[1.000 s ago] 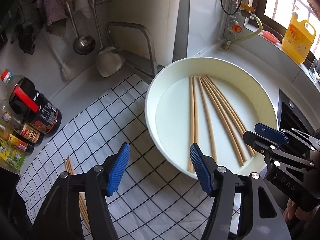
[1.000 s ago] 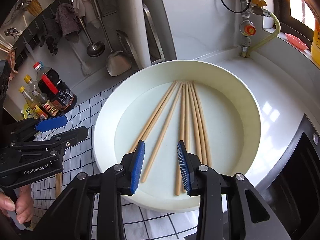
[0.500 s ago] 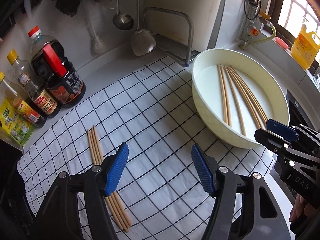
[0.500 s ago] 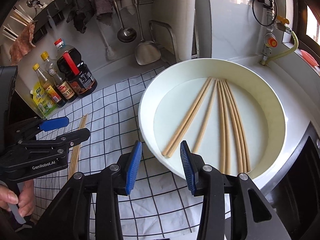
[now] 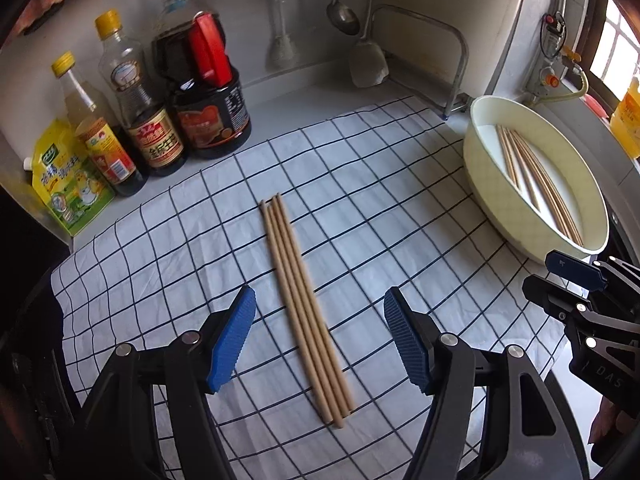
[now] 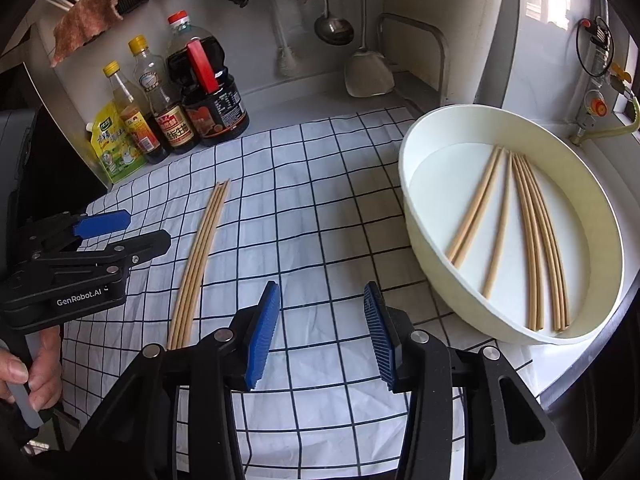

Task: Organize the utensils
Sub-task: 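Move both open tools back to the remaining chopsticks on the cloth, then lower the right tool and close it on a chopstick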

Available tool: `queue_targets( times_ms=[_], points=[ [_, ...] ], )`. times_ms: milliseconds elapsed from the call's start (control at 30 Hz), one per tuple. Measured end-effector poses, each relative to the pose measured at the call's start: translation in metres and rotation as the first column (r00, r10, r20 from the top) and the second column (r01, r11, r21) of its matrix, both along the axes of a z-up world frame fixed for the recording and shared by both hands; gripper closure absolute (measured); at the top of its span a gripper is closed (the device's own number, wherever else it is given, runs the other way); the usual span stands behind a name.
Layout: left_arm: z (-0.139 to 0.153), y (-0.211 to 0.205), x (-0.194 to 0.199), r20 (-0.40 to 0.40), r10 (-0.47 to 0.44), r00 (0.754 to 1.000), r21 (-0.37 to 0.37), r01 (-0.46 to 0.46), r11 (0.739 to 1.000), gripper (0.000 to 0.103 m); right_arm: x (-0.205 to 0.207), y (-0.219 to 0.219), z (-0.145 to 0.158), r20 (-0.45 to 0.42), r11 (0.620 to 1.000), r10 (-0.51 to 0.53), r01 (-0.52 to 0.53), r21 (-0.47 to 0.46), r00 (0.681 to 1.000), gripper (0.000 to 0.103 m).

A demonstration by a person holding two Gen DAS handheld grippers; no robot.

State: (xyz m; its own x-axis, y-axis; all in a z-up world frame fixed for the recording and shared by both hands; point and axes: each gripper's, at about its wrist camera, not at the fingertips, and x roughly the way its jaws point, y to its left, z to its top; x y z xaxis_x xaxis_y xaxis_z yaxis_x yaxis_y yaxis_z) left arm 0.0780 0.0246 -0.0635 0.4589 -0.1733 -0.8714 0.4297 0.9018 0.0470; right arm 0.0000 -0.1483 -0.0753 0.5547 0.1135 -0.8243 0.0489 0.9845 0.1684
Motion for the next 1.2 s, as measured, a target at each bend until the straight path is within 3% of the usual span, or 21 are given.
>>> queue_targets(
  times_ms=[567,1200],
  points=[
    [-0.038,0.085,0.006,-0.056,0.179,0.982,-0.012,-0.18,0.984,0.037,0.021,0.072,-0.044,-0.069,0.995,0.104,-0.103,0.016,0.992,0.059],
    [-0.064,0.109,0.015,-0.103,0.212,0.972,-0.043,-0.218,0.975,0.037,0.057,0.115,-0.079,-0.105,0.994,0.11,-0.109,0.02,0.988,0.059]
  ],
)
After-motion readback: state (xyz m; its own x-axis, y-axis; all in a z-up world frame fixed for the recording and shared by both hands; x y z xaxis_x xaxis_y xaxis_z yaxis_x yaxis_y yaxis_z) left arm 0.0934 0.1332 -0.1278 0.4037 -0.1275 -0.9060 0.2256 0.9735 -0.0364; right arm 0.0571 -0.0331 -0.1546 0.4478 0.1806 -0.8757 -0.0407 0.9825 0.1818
